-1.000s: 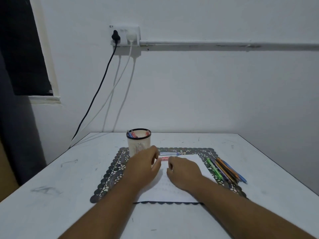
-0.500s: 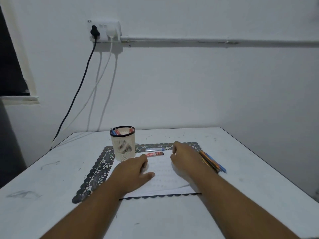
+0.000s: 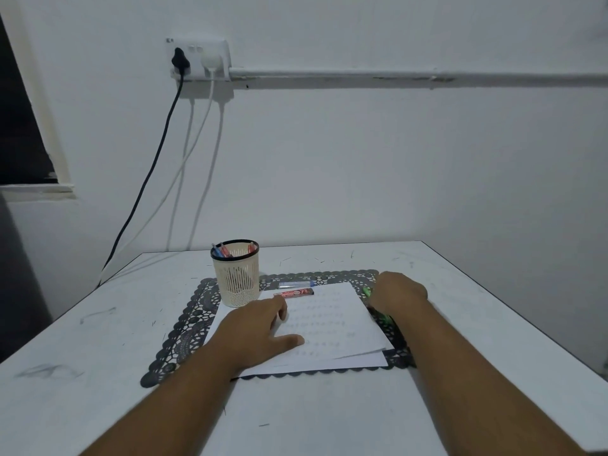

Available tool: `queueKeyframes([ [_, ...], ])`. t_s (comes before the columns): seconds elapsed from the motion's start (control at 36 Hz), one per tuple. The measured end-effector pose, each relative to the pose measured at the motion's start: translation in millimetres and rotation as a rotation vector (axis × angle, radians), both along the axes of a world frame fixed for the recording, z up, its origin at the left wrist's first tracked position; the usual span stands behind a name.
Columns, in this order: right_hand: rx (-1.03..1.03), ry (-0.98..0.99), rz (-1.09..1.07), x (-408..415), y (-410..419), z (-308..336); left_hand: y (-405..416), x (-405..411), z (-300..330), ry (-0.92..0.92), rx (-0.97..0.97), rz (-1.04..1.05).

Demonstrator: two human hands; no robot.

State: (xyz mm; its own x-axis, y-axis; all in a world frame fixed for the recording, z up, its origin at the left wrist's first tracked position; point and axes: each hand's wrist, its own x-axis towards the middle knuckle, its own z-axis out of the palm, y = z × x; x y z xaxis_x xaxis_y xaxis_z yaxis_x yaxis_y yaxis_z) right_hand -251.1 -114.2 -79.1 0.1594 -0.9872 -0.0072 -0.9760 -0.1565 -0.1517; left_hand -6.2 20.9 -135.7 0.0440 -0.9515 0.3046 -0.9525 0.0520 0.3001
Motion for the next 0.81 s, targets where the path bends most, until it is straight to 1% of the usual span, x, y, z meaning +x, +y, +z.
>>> queueKeyframes([
  [0.11,0.010,-0.013,0.010,1,2,0,1,0,0,-0.001,0.008,0.000],
  [0.17,-0.003,-0.058,-0.001,2,-1,0,1,0,1,-0.004,0.007,0.000],
  [0.22,-0.067,-0.151,-0.006,3,-3,0,2,0,1,-0.005,0.012,0.001],
  [0.28,-0.180,-0.263,0.032,7,-4,1,1,0,1,-0.006,0.019,0.001],
  [0.33,-0.274,-0.388,0.114,15,2,2,1,-1,2,0.002,0.027,0.002],
  [0.39,-0.294,-0.523,0.229,28,11,0,1,-1,2,0.009,0.031,0.004],
  [0.47,-0.167,-0.712,0.405,50,26,-11,2,-2,4,0.012,0.014,0.010],
  [0.53,-0.059,-0.772,0.448,62,31,-25,3,-3,4,-0.019,-0.064,0.005],
  [0.58,-0.013,-0.771,0.467,69,34,-36,3,-3,4,-0.059,-0.200,-0.010],
  [0.64,-0.018,-0.734,0.514,71,35,-42,0,-1,3,-0.084,-0.305,-0.041],
  [0.69,-0.006,-0.732,0.583,71,38,-43,-4,2,3,-0.100,-0.343,-0.063],
  [0.81,0.035,-0.791,0.712,73,43,-41,-3,0,7,-0.115,-0.370,-0.051],
])
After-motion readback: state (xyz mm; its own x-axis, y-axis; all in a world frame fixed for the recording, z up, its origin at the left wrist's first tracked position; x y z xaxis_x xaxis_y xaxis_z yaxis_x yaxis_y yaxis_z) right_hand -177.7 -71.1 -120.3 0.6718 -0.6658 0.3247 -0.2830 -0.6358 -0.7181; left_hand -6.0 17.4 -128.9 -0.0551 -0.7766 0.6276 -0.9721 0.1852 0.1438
